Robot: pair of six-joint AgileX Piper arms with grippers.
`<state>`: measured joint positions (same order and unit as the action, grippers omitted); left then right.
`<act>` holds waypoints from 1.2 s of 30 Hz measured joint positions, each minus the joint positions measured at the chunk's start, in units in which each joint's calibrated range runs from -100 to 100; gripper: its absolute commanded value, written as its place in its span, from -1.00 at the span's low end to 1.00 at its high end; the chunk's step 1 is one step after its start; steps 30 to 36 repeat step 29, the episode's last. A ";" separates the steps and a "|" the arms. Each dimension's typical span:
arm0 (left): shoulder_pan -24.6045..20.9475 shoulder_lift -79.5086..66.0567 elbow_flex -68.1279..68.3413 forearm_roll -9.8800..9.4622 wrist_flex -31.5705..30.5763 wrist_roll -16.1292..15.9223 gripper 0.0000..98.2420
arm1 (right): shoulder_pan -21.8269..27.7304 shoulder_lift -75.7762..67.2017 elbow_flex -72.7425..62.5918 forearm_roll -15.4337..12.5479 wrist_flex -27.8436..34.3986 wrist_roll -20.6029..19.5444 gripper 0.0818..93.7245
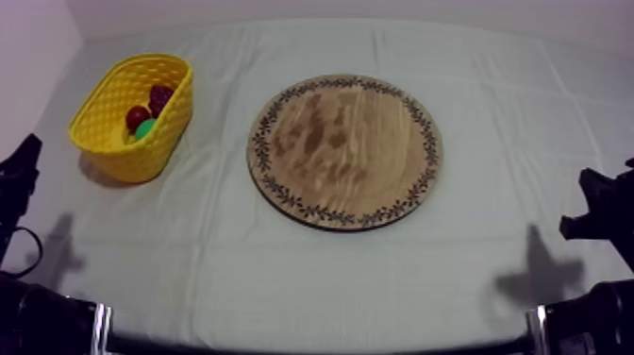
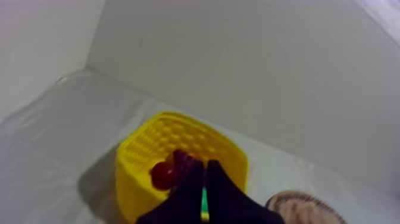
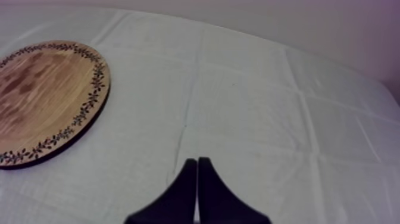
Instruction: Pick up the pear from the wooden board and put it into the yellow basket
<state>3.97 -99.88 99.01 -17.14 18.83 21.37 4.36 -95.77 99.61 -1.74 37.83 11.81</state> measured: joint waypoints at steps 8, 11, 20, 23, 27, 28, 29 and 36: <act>-0.48 -0.12 0.96 11.97 9.73 -13.95 -1.00 | 0.00 0.00 0.00 0.00 -0.09 0.00 -0.99; -0.03 -0.12 0.99 13.31 11.82 -17.04 -1.00 | 0.00 0.00 0.00 0.00 -0.09 0.00 -0.99; -1.07 -0.12 0.99 13.45 12.38 -19.99 -1.00 | 0.00 0.00 0.00 0.00 -0.09 0.00 -0.99; -1.15 -0.12 0.99 13.45 12.40 -20.47 -1.00 | 0.00 0.00 0.00 0.00 -0.09 0.00 -0.99; -1.19 -0.12 0.99 13.54 12.40 -20.23 -1.00 | 0.00 0.00 0.00 0.00 -0.09 0.00 -0.99; -1.19 -0.12 0.99 13.60 12.40 -20.23 -1.00 | 0.00 0.00 0.00 0.00 -0.09 0.00 -0.99; -1.19 -0.12 0.99 13.60 12.40 -20.23 -1.00 | 0.00 0.00 0.00 0.00 -0.09 0.00 -0.99; -1.19 -0.12 0.99 13.60 12.40 -20.23 -1.00 | 0.00 0.00 0.00 0.00 -0.09 0.00 -0.99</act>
